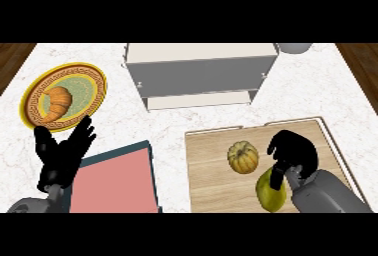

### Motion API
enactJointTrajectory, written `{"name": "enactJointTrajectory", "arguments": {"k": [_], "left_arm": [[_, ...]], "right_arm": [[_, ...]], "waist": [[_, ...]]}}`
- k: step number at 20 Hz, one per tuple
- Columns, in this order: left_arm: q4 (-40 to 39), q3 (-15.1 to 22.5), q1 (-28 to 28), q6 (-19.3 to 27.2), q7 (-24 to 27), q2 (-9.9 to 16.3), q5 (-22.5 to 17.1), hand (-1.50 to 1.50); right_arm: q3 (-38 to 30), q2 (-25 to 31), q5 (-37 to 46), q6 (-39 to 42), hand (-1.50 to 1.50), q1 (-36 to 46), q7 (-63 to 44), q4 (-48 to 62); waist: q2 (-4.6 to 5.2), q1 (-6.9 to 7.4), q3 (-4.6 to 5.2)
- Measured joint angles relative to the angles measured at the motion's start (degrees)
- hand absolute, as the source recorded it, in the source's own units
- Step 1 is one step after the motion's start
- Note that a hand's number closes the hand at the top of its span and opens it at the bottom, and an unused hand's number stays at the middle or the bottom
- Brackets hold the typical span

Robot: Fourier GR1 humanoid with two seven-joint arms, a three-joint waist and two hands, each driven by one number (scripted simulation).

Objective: Pick the pear from the tray and place it in the tiered shelf

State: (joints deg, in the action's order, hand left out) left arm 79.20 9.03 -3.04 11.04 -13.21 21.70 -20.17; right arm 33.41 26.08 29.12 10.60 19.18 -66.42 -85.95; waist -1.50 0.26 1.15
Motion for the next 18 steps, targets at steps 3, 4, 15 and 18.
{"name": "enactJointTrajectory", "arguments": {"k": [3,4,15,18], "left_arm": [[-0.17,-0.56,0.27,-1.03,0.46,-0.18,-0.48,0.00],[-0.82,-0.85,-0.34,-1.28,0.12,-0.10,-0.53,0.00],[-1.59,-0.12,-2.54,-2.55,-0.82,-1.28,-0.09,0.00],[-2.41,-0.43,-3.44,-2.58,-1.60,-1.10,0.10,0.00]], "right_arm": [[-0.03,-1.23,1.01,0.25,1.50,-0.06,0.99,-0.01],[0.19,-1.90,1.78,0.20,1.50,-0.08,1.13,-0.31],[11.55,-21.89,4.38,-7.87,1.50,9.20,10.51,-2.25],[14.33,-23.99,4.65,-13.03,1.50,14.89,9.69,-3.61]], "waist": [[-0.01,-0.08,-0.03],[0.02,-0.22,-0.03],[1.28,2.34,-1.11],[1.37,2.14,-1.19]]}}
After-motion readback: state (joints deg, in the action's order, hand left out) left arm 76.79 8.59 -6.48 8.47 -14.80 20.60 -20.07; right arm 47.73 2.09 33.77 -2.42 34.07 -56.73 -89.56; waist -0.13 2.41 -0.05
